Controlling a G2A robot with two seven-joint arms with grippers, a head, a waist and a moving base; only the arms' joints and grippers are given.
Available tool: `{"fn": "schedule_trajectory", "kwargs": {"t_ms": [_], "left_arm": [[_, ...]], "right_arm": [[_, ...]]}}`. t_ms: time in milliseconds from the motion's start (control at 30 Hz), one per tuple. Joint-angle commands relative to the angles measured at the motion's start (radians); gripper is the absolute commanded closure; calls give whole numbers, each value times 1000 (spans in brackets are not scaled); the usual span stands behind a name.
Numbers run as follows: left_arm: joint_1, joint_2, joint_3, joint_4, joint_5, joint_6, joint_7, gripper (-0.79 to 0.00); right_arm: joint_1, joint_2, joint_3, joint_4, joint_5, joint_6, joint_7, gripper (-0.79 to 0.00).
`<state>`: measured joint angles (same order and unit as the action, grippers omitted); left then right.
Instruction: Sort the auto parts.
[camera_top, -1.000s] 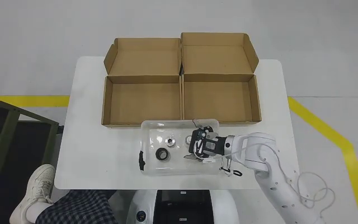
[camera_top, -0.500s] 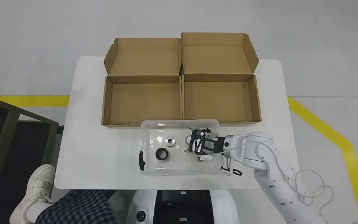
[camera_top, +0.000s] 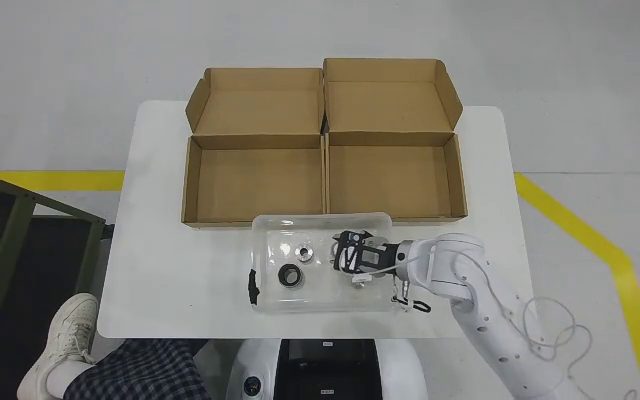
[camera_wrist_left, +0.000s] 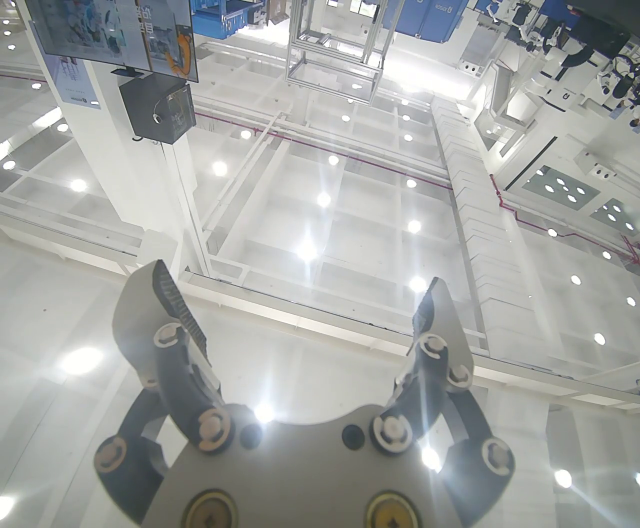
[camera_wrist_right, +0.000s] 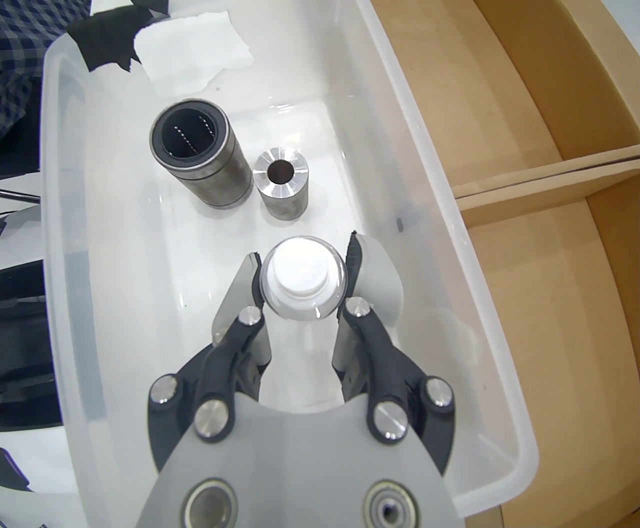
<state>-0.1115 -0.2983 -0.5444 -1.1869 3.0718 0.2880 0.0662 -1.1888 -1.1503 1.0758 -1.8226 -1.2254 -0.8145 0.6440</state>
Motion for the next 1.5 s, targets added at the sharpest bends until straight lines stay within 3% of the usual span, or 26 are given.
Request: {"fn": "schedule_trajectory", "kwargs": {"t_ms": [0, 300, 567, 1000, 1200, 1300, 1467], "left_arm": [[0, 0, 0, 0, 0, 0, 0, -785], [0, 0, 0, 0, 0, 0, 0, -785], [0, 0, 0, 0, 0, 0, 0, -785], [0, 0, 0, 0, 0, 0, 0, -785], [0, 0, 0, 0, 0, 0, 0, -785], [0, 0, 0, 0, 0, 0, 0, -785], [0, 0, 0, 0, 0, 0, 0, -785]], "right_arm": [[-1, 2, 2, -10, 5, 0, 4, 0], [-21, 15, 30, -94, 30, -6, 7, 0], [-34, 23, 62, -124, 83, -16, -90, 0], [-37, 26, 135, -143, 175, -41, -438, 0], [-8, 21, 135, -125, 267, -120, -608, 0], [33, 19, 135, -96, 296, -164, -651, 0], [70, 13, 136, -84, 292, -149, -704, 0]]}}
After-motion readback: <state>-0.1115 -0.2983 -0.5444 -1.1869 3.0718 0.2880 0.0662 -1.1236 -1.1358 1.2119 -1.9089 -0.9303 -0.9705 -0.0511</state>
